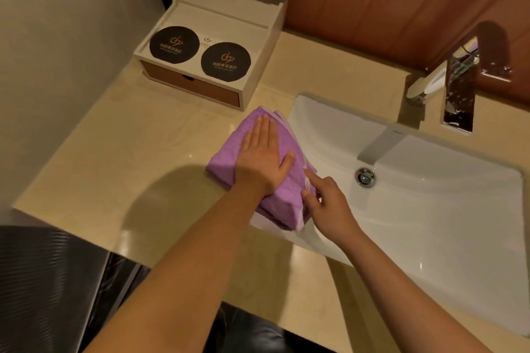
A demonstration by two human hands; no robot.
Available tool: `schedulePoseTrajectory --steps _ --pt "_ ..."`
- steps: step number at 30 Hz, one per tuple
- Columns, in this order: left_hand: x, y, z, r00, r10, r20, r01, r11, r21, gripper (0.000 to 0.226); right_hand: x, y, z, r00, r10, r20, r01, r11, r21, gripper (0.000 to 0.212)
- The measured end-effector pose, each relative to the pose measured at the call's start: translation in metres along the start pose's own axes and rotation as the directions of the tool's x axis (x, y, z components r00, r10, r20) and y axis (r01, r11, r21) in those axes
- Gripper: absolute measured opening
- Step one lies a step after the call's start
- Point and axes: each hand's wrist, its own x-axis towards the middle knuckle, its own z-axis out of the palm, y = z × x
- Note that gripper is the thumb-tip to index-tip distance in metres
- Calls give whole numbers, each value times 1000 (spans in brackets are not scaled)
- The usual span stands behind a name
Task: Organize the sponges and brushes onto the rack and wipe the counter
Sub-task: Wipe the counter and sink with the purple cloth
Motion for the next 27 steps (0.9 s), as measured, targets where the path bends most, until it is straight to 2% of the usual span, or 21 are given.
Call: schedulePoseTrajectory --steps 6,9,14,19,24,27 --pt "18 9 -2 996 -70 -49 70 998 0 80 21 13 -5 998 27 -54 -24 998 58 43" --pt "33 12 -1 993 -81 -88 79 996 -28 76 35 17 -8 993 80 -82 -69 989 134 43" --pt "64 18 1 989 -122 -90 113 989 -97 80 64 14 -19 979 160 -126 -112 940 322 42" --pt "100 27 -4 969 -231 -84 214 962 -168 88 108 0 -52 963 67 -261 -5 972 234 41" --pt "130 35 -5 942 -316 -109 296 940 -172 75 142 -9 -71 967 30 -254 37 966 256 46" --pt "148 39 -9 944 -313 -104 296 943 -155 76 156 -9 -77 960 44 -278 40 956 291 43"
